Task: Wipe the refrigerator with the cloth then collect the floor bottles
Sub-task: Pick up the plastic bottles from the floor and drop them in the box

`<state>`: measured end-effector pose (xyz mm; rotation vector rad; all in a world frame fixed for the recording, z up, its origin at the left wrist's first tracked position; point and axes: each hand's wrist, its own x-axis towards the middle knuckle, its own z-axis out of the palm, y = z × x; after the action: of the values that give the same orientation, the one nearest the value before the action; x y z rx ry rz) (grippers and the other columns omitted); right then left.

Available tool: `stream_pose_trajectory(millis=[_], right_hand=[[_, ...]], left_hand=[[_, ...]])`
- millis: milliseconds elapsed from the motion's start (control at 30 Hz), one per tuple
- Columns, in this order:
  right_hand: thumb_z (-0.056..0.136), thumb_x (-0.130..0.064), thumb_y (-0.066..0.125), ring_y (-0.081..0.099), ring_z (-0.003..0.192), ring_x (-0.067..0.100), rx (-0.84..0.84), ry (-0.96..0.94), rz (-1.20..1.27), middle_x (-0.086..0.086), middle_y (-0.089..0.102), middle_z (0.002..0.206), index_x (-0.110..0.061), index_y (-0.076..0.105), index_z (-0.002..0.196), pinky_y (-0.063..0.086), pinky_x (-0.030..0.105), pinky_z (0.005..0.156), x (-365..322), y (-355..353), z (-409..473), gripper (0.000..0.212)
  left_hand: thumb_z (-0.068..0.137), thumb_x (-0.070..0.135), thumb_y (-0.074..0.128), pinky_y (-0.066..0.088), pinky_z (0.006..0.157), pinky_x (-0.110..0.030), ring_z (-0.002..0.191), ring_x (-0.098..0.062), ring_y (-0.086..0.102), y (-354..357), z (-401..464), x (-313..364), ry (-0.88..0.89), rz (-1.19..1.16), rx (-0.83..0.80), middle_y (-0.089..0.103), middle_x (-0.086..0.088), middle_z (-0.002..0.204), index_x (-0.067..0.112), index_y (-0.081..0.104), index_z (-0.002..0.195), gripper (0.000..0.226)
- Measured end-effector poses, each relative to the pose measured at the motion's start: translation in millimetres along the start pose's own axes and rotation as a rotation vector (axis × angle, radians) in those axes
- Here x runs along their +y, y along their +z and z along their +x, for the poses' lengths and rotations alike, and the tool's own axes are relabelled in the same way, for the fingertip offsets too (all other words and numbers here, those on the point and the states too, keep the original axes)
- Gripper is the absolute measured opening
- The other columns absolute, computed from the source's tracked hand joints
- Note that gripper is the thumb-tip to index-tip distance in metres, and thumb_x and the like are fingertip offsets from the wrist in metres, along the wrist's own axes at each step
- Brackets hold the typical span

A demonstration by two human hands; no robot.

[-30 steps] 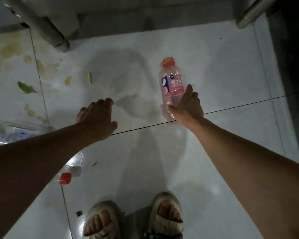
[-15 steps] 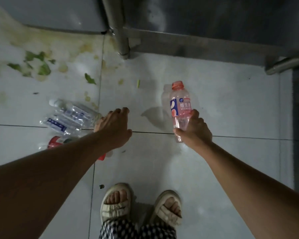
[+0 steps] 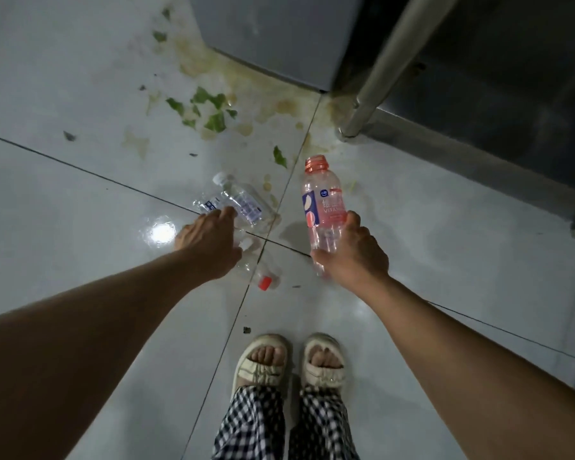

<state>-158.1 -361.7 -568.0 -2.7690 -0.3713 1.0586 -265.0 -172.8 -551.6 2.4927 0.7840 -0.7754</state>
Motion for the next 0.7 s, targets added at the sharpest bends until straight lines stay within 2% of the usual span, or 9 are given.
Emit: stream_pose_trajectory(millis=[167, 333, 567, 700], right_hand=[[0.076, -0.049, 0.069, 0.054, 0.106, 0.032, -0.009, -0.033, -0.045, 0.014, 0.052, 0.122, -0.013, 0.022, 0.139, 0.039, 0.032, 0.072, -10.7, 28.9, 24.2, 0.086], [0.076, -0.049, 0.067, 0.053, 0.105, 0.032, 0.025, -0.067, -0.058, 0.013, 0.051, 0.121, -0.013, 0.022, 0.139, 0.037, 0.032, 0.072, -14.5, 58.9, 57.3, 0.085], [0.079, -0.047, 0.068, 0.052, 0.107, 0.030, 0.057, -0.077, -0.063, 0.014, 0.050, 0.123, -0.015, 0.017, 0.143, 0.042, 0.035, 0.078, -8.2, 84.1, 110.2, 0.088], [0.077, -0.047, 0.070, 0.053, 0.106, 0.030, 0.061, -0.087, -0.045, 0.013, 0.051, 0.123, -0.015, 0.018, 0.142, 0.043, 0.035, 0.080, -1.9, 90.8, 131.4, 0.089]], left_hand=[[0.084, 0.023, 0.063, 0.043, 0.086, -0.038, 0.113, -0.028, 0.051, 21.9, 25.6, -21.6, 0.050, 0.089, 0.022, 0.054, -0.008, 0.126, 0.019, 0.038, 0.135, 0.057], [0.084, 0.009, 0.058, 0.041, 0.090, -0.038, 0.116, -0.026, 0.049, 49.1, 73.5, -33.3, 0.094, 0.181, 0.079, 0.053, -0.006, 0.129, 0.021, 0.039, 0.137, 0.057], [0.087, 0.007, 0.056, 0.036, 0.101, -0.040, 0.124, -0.024, 0.046, 93.7, 145.2, -42.9, 0.306, 0.346, 0.148, 0.052, -0.003, 0.135, 0.022, 0.048, 0.132, 0.047], [0.084, 0.006, 0.060, 0.034, 0.104, -0.043, 0.133, -0.024, 0.038, 104.8, 166.0, -46.4, 0.437, 0.450, 0.207, 0.041, -0.007, 0.145, 0.019, 0.046, 0.134, 0.054]])
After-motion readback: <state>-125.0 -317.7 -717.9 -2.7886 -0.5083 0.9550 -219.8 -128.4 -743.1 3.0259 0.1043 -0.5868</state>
